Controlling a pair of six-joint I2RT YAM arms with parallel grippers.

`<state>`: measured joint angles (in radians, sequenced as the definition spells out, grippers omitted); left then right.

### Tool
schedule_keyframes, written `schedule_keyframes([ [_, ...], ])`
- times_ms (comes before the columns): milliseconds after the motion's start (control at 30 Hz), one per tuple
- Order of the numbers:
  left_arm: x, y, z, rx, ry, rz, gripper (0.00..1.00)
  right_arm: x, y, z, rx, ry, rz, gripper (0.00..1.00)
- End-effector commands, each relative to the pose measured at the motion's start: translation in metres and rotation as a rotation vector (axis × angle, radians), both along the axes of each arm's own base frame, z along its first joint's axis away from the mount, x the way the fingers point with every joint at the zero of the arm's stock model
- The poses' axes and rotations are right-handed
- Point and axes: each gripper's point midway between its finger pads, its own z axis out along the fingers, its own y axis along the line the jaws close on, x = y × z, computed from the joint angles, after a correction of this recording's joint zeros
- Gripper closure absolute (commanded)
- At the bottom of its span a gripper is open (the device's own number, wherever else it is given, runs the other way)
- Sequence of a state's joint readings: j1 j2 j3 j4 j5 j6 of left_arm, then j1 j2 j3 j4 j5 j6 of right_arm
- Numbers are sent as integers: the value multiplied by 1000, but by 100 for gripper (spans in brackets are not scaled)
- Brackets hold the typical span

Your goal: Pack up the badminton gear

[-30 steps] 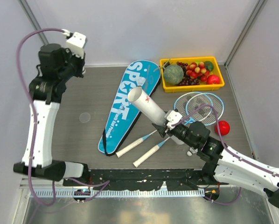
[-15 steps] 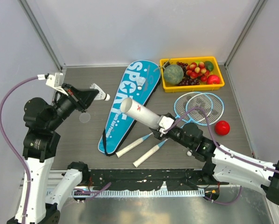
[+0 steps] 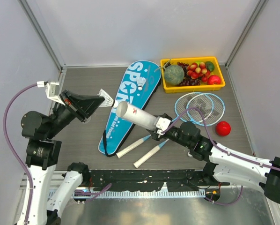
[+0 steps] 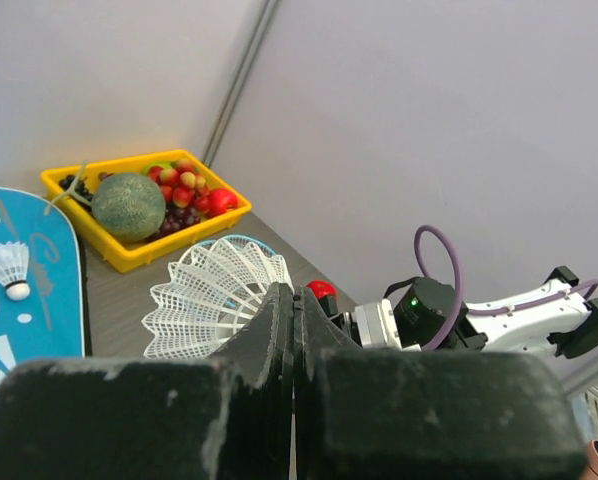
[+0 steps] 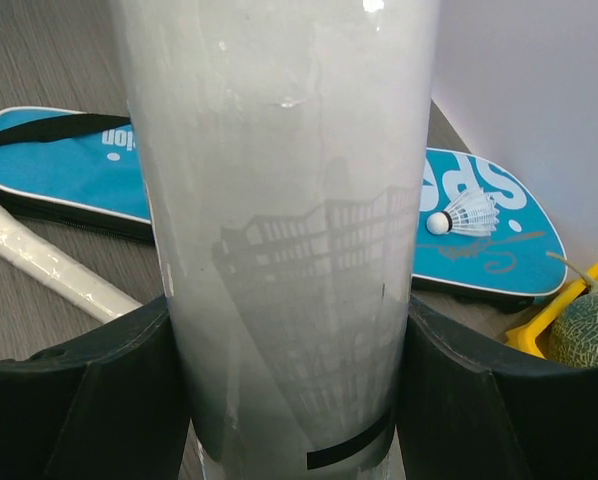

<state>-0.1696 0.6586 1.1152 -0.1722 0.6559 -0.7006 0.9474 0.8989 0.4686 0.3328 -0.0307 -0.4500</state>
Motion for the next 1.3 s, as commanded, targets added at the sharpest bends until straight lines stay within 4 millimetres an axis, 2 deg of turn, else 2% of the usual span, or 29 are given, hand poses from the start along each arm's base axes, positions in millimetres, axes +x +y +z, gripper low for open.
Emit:
schedule_keyframes([
  [0,-10,-9,-1,-40,-2,-80,100,2,11,63,142,-104,19,72],
  [167,-3,-12,-22,-53,43,-93,100,1,16,69,153,-107,34,72],
  [333,3,-21,-33,-103,69,-148,100,1,26,63,141,-80,52,72],
  [567,3,-31,-53,-85,132,-204,100,1,35,59,149,-55,53,72],
  [933,-3,-39,-68,-112,198,-251,100,7,48,58,165,-51,63,73],
  [967,-5,-40,-69,-109,204,-264,96,6,48,58,165,-51,63,73],
  [1033,-9,-40,-67,-98,202,-273,75,7,47,57,171,-59,55,73],
  [1100,-13,-37,-64,-81,200,-254,47,7,46,55,176,-62,52,73],
  [1133,-16,-35,-62,-68,181,-247,40,6,45,56,181,-66,55,73],
  [1167,-19,-33,-57,-62,163,-230,36,6,45,58,186,-69,57,73],
  [1267,-26,-25,-39,-33,94,-179,31,3,43,59,192,-73,63,73],
])
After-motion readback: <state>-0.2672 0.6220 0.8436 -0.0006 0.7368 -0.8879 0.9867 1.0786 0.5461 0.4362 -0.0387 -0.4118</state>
